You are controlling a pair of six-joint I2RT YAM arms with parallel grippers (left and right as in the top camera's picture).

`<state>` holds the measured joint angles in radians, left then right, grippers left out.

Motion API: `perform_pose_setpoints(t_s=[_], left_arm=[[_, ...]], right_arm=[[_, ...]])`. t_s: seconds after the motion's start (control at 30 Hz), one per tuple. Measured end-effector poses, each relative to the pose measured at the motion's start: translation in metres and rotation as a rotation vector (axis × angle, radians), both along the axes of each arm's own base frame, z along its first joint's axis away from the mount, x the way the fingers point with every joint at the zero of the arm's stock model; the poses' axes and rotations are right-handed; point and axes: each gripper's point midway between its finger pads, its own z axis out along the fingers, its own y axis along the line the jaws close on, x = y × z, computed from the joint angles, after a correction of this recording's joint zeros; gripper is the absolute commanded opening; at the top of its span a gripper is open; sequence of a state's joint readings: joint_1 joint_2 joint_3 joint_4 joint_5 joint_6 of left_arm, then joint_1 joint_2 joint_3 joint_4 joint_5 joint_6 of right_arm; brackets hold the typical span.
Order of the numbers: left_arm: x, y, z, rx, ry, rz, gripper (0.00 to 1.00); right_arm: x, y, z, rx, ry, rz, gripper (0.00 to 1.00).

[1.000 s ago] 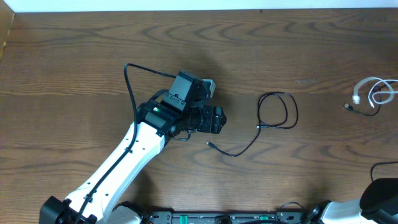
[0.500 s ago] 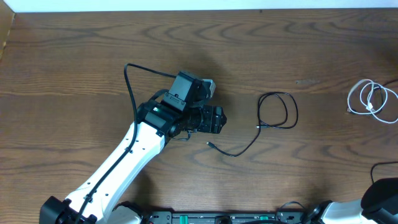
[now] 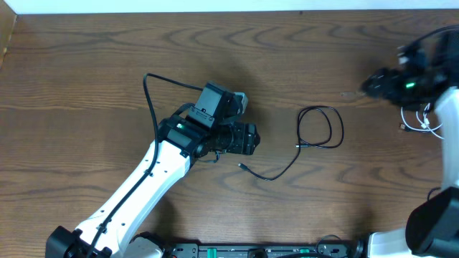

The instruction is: Untangle cables

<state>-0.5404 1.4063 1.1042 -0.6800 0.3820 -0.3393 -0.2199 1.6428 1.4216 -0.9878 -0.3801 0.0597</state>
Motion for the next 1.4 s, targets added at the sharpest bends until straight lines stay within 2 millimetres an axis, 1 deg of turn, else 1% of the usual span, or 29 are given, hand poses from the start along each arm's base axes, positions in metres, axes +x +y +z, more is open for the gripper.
perform_pose_setpoints(t_s=[0.07, 0.13, 0.23, 0.33, 0.37, 0.5, 0.6, 0.63, 0.77, 1.0, 1.2, 1.4], left_arm=[[-0.002, 0.007, -0.005, 0.038, 0.010, 0.015, 0.73], [-0.002, 0.016, -0.009, 0.087, 0.013, 0.037, 0.73], [0.000, 0.028, -0.014, 0.145, 0.010, 0.078, 0.73], [0.004, 0.034, -0.016, 0.177, 0.000, 0.114, 0.73], [0.005, 0.036, -0.016, 0.184, -0.002, 0.125, 0.73], [0.006, 0.039, -0.016, 0.197, -0.006, 0.146, 0.73], [0.007, 0.041, -0.017, 0.206, -0.007, 0.150, 0.73], [0.006, 0.042, -0.017, 0.209, -0.005, 0.152, 0.73], [0.004, 0.043, -0.018, 0.216, 0.002, 0.152, 0.73], [0.004, 0.043, -0.018, 0.216, 0.003, 0.152, 0.73], [0.004, 0.043, -0.018, 0.216, 0.003, 0.152, 0.73], [0.004, 0.043, -0.018, 0.216, 0.003, 0.152, 0.73]], right_arm=[[-0.006, 0.023, -0.019, 0.004, 0.025, 0.065, 0.75], [-0.012, 0.049, -0.037, 0.003, 0.040, 0.141, 0.73], [-0.020, 0.081, -0.056, -0.014, 0.045, 0.233, 0.69], [-0.025, 0.106, -0.074, -0.070, 0.030, 0.300, 0.61], [-0.026, 0.112, -0.079, -0.090, 0.025, 0.312, 0.59], [-0.028, 0.135, -0.096, -0.168, -0.011, 0.334, 0.59], [-0.032, 0.146, -0.107, -0.203, -0.031, 0.338, 0.57], [-0.033, 0.150, -0.111, -0.213, -0.041, 0.343, 0.54], [-0.041, 0.157, -0.125, -0.243, -0.049, 0.334, 0.43], [-0.049, 0.149, -0.141, -0.283, -0.034, 0.246, 0.32], [-0.052, 0.144, -0.149, -0.280, -0.031, 0.189, 0.25], [-0.058, 0.141, -0.157, -0.275, -0.015, 0.161, 0.25]])
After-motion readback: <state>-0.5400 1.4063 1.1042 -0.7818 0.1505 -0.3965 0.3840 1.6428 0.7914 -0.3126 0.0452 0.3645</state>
